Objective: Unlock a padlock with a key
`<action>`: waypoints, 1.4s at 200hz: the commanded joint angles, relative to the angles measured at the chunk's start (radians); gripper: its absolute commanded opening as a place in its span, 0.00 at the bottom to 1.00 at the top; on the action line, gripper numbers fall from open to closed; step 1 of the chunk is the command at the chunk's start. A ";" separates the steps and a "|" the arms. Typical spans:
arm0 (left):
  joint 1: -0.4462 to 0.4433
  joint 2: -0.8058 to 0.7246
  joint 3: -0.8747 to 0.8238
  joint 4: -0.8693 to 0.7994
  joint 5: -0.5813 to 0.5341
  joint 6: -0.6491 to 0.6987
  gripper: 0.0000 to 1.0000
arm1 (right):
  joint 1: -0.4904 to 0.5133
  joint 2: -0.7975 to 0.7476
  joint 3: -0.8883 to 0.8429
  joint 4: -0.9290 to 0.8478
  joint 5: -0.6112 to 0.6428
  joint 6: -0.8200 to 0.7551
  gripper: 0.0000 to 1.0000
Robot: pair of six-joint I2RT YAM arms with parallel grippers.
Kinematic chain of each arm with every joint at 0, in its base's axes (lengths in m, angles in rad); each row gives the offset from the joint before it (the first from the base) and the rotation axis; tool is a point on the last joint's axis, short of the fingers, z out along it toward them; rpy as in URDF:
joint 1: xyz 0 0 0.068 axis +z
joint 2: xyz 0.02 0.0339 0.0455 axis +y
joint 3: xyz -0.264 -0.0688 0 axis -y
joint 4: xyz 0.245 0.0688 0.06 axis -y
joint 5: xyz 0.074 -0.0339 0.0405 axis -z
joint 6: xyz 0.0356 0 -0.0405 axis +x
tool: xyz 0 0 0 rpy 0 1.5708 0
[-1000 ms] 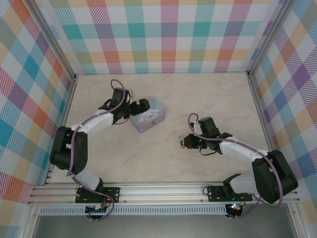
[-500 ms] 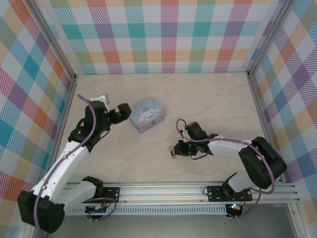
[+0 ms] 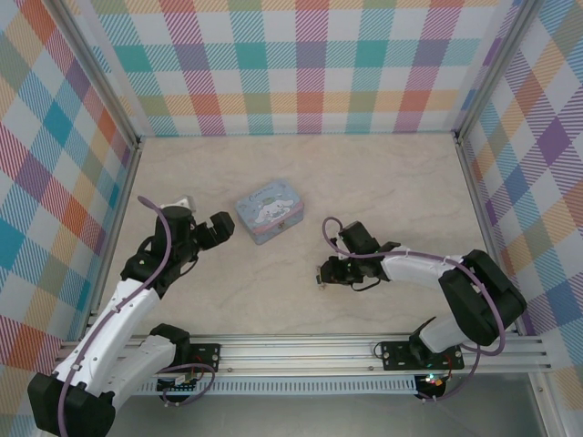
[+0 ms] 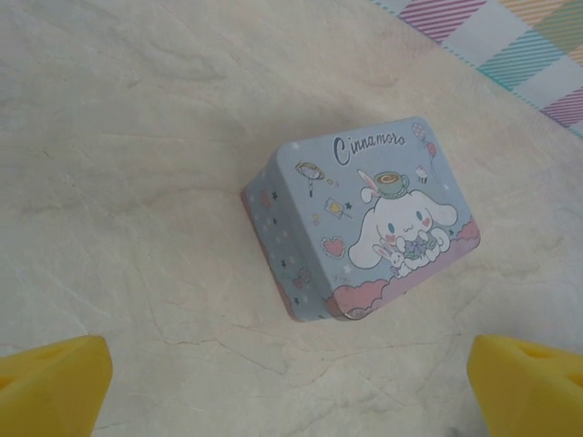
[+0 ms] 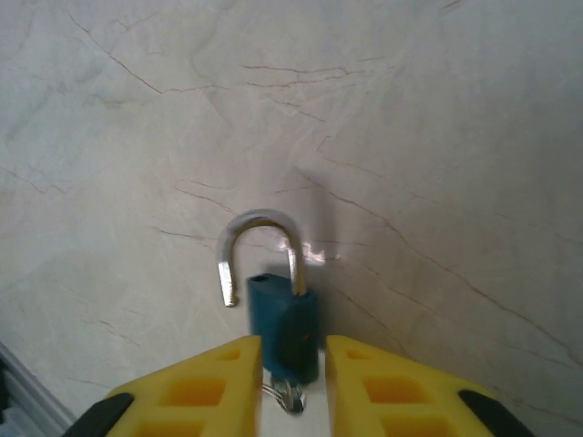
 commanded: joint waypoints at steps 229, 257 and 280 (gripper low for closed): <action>0.081 0.099 -0.279 0.465 -0.455 0.351 1.00 | -0.597 -0.214 -0.233 0.681 0.461 -0.466 1.00; 0.088 0.079 -0.375 0.634 -0.428 0.410 1.00 | -0.599 -0.130 -0.236 0.835 0.376 -0.536 1.00; 0.114 0.088 -0.419 0.699 -0.379 0.415 1.00 | -0.600 -0.065 -0.254 0.968 0.350 -0.587 1.00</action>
